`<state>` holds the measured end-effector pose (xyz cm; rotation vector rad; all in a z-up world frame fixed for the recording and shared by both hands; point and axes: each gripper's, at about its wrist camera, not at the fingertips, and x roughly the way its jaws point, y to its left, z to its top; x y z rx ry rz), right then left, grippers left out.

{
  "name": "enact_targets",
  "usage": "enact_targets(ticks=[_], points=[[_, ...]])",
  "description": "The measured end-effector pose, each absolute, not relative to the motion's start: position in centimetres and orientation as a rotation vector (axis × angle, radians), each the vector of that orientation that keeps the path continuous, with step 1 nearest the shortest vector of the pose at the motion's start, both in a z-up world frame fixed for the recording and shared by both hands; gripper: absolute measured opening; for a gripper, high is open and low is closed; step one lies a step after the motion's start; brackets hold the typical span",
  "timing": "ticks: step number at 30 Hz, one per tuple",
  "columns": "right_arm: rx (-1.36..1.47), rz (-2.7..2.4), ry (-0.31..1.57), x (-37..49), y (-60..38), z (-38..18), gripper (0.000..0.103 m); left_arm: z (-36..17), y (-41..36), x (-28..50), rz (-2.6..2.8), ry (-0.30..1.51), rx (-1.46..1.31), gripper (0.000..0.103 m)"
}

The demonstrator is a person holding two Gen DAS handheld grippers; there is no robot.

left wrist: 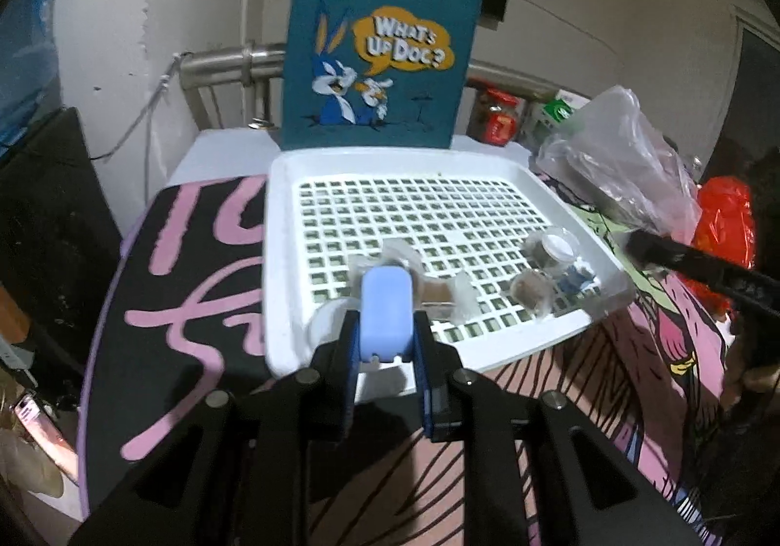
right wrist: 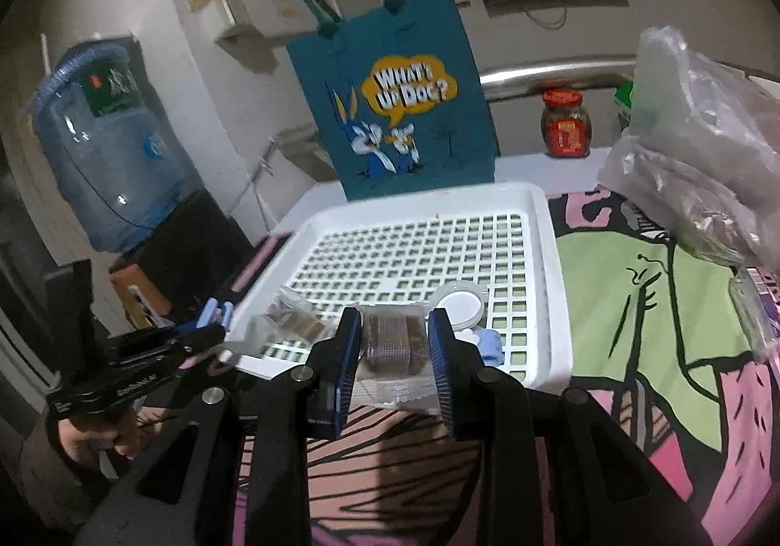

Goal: Organize objects
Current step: 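Lower the clear box with the right tool onto the tray while the left tool lowers the blue block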

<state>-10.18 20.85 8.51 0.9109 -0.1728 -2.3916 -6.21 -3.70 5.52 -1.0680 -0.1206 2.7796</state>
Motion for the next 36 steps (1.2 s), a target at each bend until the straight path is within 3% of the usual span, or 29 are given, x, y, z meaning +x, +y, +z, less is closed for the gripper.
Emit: enact_targets(ticks=[13,16,19,21,25,29,32,36], points=[[0.994,-2.439,0.03,-12.2,17.6,3.8,0.028,3.3,-1.1,-8.2,2.773,-0.008,-1.096,0.02],[0.96,-2.458,0.076,-11.8,17.3,3.8,0.03,3.3,-1.4,-8.2,2.767,-0.028,-1.085,0.034],[0.949,-2.457,0.057,-11.5,17.5,4.1,0.055,4.0,-1.6,-7.7,2.758,-0.056,-1.055,0.047],[0.896,-2.479,0.023,-10.9,18.2,5.2,0.059,5.0,-1.7,-7.0,2.766,-0.07,-1.006,0.056],[0.747,-2.526,-0.09,-9.1,20.4,9.2,0.082,7.5,-2.0,-5.5,2.786,-0.098,-0.903,0.075],[0.604,-2.542,-0.238,-6.7,23.4,13.5,0.093,9.8,-2.7,-4.0,2.812,-0.128,-0.827,0.085],[0.566,-2.552,-0.291,-5.0,24.5,15.1,0.101,10.7,-3.4,-2.6,2.832,-0.164,-0.79,0.086],[0.57,-2.543,-0.258,-2.9,24.4,15.1,0.103,10.5,-3.8,-1.2,2.843,-0.195,-0.809,0.086]])
